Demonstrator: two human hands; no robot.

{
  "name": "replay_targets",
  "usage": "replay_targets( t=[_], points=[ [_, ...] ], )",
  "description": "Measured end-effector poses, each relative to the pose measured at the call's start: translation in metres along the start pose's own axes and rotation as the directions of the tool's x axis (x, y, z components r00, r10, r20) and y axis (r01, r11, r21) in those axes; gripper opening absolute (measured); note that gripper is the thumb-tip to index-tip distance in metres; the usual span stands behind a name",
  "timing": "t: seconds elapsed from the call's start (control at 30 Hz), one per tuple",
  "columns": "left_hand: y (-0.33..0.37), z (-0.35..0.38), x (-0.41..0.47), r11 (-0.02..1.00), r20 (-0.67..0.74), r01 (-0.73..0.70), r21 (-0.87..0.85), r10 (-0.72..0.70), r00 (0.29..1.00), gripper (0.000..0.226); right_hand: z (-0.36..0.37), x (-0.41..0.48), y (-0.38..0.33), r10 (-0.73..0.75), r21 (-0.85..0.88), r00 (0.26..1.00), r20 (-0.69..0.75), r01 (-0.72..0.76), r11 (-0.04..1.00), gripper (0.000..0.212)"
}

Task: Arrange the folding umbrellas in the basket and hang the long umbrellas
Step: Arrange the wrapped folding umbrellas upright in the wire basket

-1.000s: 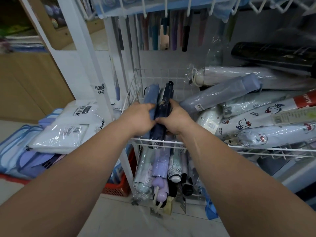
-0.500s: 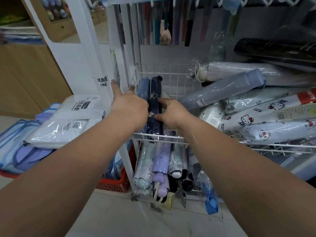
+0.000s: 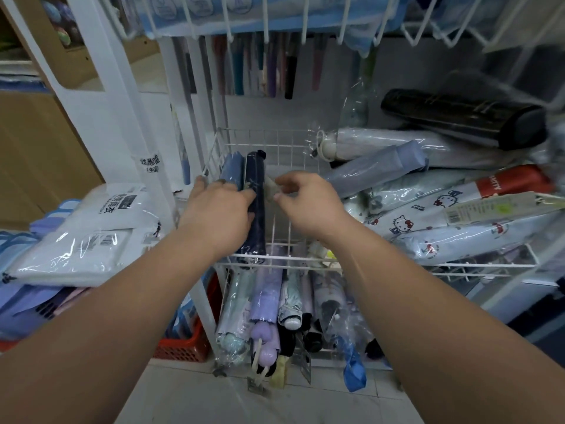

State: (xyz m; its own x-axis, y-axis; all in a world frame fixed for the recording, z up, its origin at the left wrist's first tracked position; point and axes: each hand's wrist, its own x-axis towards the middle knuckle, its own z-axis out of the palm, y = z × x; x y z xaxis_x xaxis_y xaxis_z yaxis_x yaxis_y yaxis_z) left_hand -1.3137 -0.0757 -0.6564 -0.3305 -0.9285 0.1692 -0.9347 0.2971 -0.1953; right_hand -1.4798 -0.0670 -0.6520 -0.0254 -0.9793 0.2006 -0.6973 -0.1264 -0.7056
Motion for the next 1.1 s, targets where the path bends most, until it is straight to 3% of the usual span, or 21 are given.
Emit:
replay_targets(
  t=[0.13, 0.3, 0.37, 0.47, 0.63, 0.83, 0.93, 1.03, 1.1],
  points=[
    [0.031, -0.020, 0.008, 0.946, -0.222, -0.088, -0.311, 0.018, 0.975, 0.054, -0.048, -0.008, 0.006, -0.157, -0.213, 0.967, -0.199, 0.113, 0.971, 0.031],
    [0.079, -0.038, 0.029, 0.823, -0.287, -0.233, -0.518, 0.089, 0.954, 0.062, -0.099, -0.023, 0.024, -0.413, -0.497, 0.819, -0.398, 0.186, 0.848, 0.021],
    [0.095, -0.038, 0.038, 0.754, -0.274, -0.244, -0.610, 0.088, 0.958, 0.064, -0.115, -0.029, 0.035, -0.493, -0.658, 0.775, -0.395, 0.135, 0.740, 0.021],
    [0.109, -0.031, 0.048, 0.673, -0.234, -0.209, -0.710, 0.056, 0.971, 0.065, -0.127, -0.031, 0.049, -0.448, -0.796, 0.843, -0.299, 0.038, 0.604, 0.029],
    [0.114, -0.015, 0.055, 0.651, -0.173, -0.115, -0.750, -0.025, 0.985, 0.060, -0.124, -0.034, 0.066, -0.392, -0.760, 0.886, -0.247, 0.074, 0.646, 0.037],
    [0.109, -0.017, 0.052, 0.659, -0.251, -0.176, -0.731, -0.020, 0.968, 0.053, -0.126, -0.035, 0.065, -0.470, -0.686, 0.827, -0.308, 0.149, 0.713, 0.029],
    [0.101, -0.015, 0.047, 0.622, -0.281, -0.215, -0.753, -0.009, 0.960, 0.050, -0.127, -0.040, 0.061, -0.474, -0.520, 0.769, -0.429, 0.219, 0.826, 0.040],
    [0.097, -0.017, 0.040, 0.562, -0.299, -0.247, -0.789, -0.002, 0.954, 0.048, -0.127, -0.040, 0.054, -0.338, -0.273, 0.774, -0.536, 0.220, 0.937, 0.051],
    [0.094, -0.019, 0.036, 0.540, -0.301, -0.256, -0.802, 0.006, 0.954, 0.049, -0.123, -0.037, 0.048, -0.276, -0.196, 0.778, -0.565, 0.198, 0.960, 0.048]
  ],
)
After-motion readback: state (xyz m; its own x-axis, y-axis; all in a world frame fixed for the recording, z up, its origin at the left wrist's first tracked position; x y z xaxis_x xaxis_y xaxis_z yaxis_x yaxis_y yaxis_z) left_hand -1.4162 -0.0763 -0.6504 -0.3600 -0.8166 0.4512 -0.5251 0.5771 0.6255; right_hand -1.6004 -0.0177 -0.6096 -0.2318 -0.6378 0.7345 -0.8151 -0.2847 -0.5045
